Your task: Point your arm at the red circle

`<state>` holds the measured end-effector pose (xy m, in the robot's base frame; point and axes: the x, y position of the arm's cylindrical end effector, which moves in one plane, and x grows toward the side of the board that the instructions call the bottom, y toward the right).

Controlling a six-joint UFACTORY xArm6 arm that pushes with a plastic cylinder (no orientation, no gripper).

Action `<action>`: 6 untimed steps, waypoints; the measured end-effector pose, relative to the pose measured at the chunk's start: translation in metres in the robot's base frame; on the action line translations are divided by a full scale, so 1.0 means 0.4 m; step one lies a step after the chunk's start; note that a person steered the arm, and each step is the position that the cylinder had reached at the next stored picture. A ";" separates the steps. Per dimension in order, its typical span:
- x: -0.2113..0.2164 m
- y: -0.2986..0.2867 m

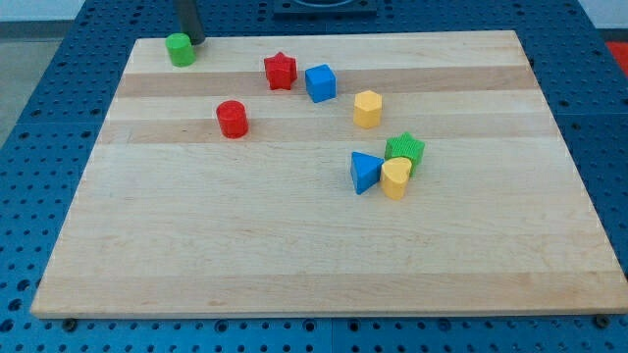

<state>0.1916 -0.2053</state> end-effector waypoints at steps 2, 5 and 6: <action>0.023 -0.002; 0.039 -0.014; 0.039 -0.003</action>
